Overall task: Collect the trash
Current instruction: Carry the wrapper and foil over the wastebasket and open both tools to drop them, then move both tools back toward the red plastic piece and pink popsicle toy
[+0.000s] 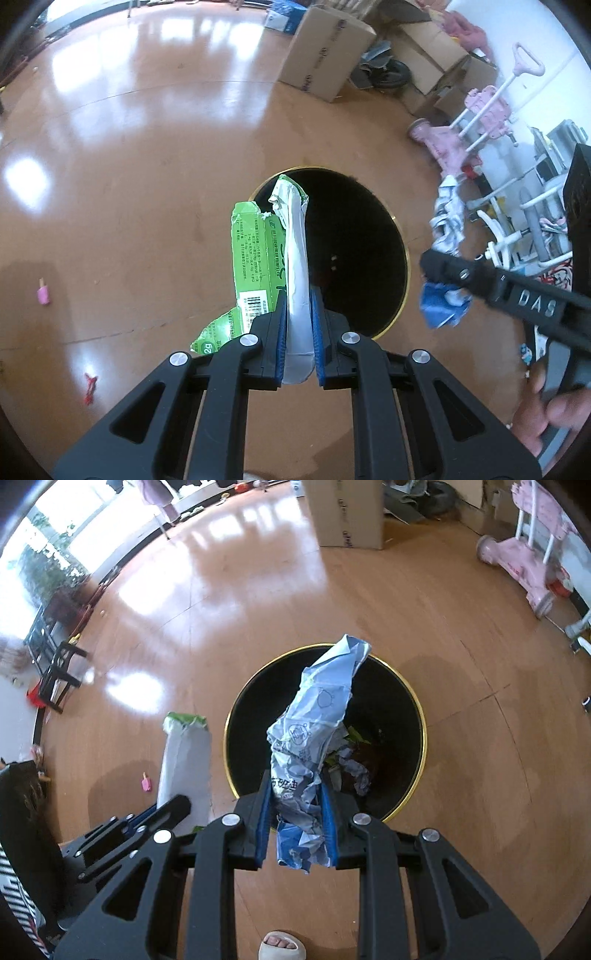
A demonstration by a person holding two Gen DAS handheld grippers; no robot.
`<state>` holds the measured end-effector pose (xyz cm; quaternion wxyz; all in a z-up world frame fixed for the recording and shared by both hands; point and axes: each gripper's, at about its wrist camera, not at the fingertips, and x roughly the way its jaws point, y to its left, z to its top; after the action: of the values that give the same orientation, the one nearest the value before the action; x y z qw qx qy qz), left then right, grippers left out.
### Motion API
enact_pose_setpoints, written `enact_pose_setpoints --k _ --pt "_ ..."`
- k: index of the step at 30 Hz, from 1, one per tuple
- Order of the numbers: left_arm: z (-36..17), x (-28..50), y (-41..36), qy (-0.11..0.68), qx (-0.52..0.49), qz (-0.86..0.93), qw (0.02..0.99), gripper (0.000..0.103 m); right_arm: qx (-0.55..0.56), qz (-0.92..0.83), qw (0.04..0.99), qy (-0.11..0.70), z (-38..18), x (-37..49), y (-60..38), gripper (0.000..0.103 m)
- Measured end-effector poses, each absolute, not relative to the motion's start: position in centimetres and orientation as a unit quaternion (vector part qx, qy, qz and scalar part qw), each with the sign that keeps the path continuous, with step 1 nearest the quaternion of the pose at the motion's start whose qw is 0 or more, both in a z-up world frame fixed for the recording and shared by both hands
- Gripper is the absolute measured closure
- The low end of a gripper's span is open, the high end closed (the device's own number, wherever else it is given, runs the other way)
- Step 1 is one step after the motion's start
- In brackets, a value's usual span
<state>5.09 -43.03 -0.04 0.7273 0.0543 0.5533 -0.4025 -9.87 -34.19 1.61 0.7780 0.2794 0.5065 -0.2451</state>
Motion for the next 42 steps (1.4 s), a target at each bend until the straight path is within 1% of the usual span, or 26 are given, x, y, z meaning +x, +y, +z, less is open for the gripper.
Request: enact_pose_setpoints --k 5,8,9,10,11,12,13,14,15,17,18,19,22,25,26,28,29,32,34,38,40,42 --pt "-1.0 5.2 -45.2 0.546 0.070 -0.409 0.728 0.091 0.288 -0.242 0.778 0.504 1.2 -10.0 -34.0 0.079" --pt "-1.4 5.6 -45.8 0.552 0.057 -0.418 0.719 0.091 0.286 -0.248 0.782 0.495 1.4 -10.0 -34.1 0.078" --pt "-1.5 5.8 -45.9 0.553 0.057 -0.420 0.717 0.085 0.286 -0.250 0.784 0.491 1.7 -9.9 -34.0 0.071" --pt "-1.6 5.9 -46.2 0.554 0.060 -0.420 0.716 0.073 0.283 -0.258 0.785 0.487 1.9 -10.0 -34.0 0.052" --pt "-1.6 5.9 -46.1 0.551 0.059 -0.417 0.720 0.064 0.279 -0.264 0.786 0.484 2.2 -10.2 -33.8 0.041" --pt "-1.5 6.0 -45.8 0.548 0.056 -0.416 0.724 0.046 0.274 -0.276 0.788 0.478 2.5 -10.5 -33.8 0.030" --pt "-1.3 6.0 -45.3 0.541 0.048 -0.413 0.731 0.041 0.273 -0.279 0.789 0.474 2.7 -10.7 -33.8 0.030" --pt "-1.1 6.1 -44.8 0.538 0.041 -0.412 0.734 0.041 0.274 -0.278 0.791 0.471 2.8 -10.8 -33.7 0.030" --pt "-1.0 6.2 -44.1 0.540 0.030 -0.411 0.733 0.038 0.277 -0.276 0.791 0.470 2.8 -10.9 -33.7 0.029" --pt "-0.8 6.2 -42.3 0.541 0.017 -0.410 0.734 0.030 0.278 -0.272 0.790 0.474 2.7 -10.9 -33.3 0.028" --pt "-0.7 6.0 -41.3 0.536 0.017 -0.409 0.738 0.022 0.277 -0.269 0.789 0.477 2.6 -10.6 -33.4 0.026" --pt "-0.6 5.8 -40.2 0.531 0.021 -0.405 0.744 0.016 0.274 -0.264 0.790 0.480 2.6 -10.4 -33.0 0.025" --pt "-0.7 5.1 -34.8 0.519 0.061 -0.378 0.764 0.013 0.249 -0.249 0.798 0.489 2.9 -9.1 -31.1 0.019" --pt "-1.1 4.5 -28.8 0.519 0.095 -0.350 0.774 0.012 0.218 -0.212 0.807 0.507 2.9 -7.2 -27.8 0.018" --pt "-1.3 4.0 -25.2 0.516 0.111 -0.331 0.782 0.012 0.202 -0.197 0.811 0.513 2.9 -6.5 -26.0 0.018" --pt "-1.6 3.5 -20.7 0.515 0.129 -0.303 0.791 0.011 0.174 -0.172 0.817 0.522 3.0 -5.3 -22.9 0.015" --pt "-2.1 2.9 -16.9 0.517 0.145 -0.274 0.798 0.011 0.161 -0.160 0.819 0.527 3.0 -4.9 -21.3 0.015" --pt "-2.7 1.8 -9.4 0.526 0.146 -0.229 0.806 0.010 0.123 -0.123 0.826 0.536 2.6 -3.7 -15.7 0.014" --pt "-3.2 0.9 -4.1 0.530 0.127 -0.198 0.815 0.010 0.105 -0.095 0.828 0.542 1.7 -3.1 -11.6 0.013" --pt "-4.4 1.2 -0.1 0.544 0.097 -0.158 0.818 0.010 0.076 -0.054 0.822 0.562 -0.7 -2.5 -4.8 0.013" --pt "-4.8 1.0 0.9 0.533 0.087 -0.160 0.827 0.010 0.058 -0.040 0.816 0.574 -2.0 -2.4 -2.1 0.013" --pt "-5.8 0.8 1.3 0.540 0.083 -0.164 0.822 0.010 0.042 -0.030 0.812 0.581 -2.7 -2.3 -0.2 0.013"
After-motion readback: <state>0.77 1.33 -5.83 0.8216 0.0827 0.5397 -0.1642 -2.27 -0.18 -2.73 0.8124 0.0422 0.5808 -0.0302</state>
